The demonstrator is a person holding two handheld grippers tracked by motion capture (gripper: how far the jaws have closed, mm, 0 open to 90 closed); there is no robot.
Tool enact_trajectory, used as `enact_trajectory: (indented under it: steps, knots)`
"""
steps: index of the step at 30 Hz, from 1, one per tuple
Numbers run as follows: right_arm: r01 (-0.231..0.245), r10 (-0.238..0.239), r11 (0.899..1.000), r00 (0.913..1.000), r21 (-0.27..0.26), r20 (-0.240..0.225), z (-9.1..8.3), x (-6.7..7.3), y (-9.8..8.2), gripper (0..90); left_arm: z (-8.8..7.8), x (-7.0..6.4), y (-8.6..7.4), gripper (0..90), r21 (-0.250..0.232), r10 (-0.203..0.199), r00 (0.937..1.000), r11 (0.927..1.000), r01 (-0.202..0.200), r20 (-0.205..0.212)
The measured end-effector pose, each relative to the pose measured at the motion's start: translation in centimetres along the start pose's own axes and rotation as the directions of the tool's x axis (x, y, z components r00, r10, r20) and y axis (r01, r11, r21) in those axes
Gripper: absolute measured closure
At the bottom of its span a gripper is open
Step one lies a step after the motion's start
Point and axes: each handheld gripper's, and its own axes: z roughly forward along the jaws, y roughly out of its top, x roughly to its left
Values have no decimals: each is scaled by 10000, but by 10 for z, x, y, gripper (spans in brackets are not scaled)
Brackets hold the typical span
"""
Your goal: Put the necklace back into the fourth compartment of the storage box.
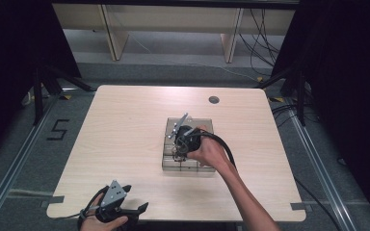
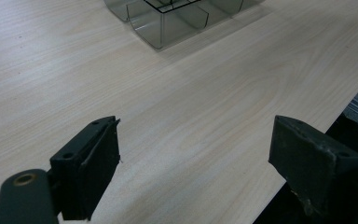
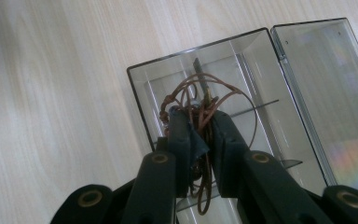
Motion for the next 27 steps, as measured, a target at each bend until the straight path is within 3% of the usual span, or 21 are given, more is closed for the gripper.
enact_trajectory:
  steps: [4,9,14,27]
  knots:
    - [107,-107,9999,9999,95,21,7,0,4,801,0,1,1,156,87,348,9994,9994,-348,9]
    - [266,-261,9993,9995,247,-176,19,4,12,801,0,0,0,156,115,138,9999,9998,-138,3]
    - [335,-327,9990,9990,284,-295,28,10,16,801,-1,1,1,156,-37,310,9995,9995,-310,42]
    - [332,-302,9980,9979,532,-574,48,12,17,800,-1,1,1,156,101,410,9991,9991,-411,44]
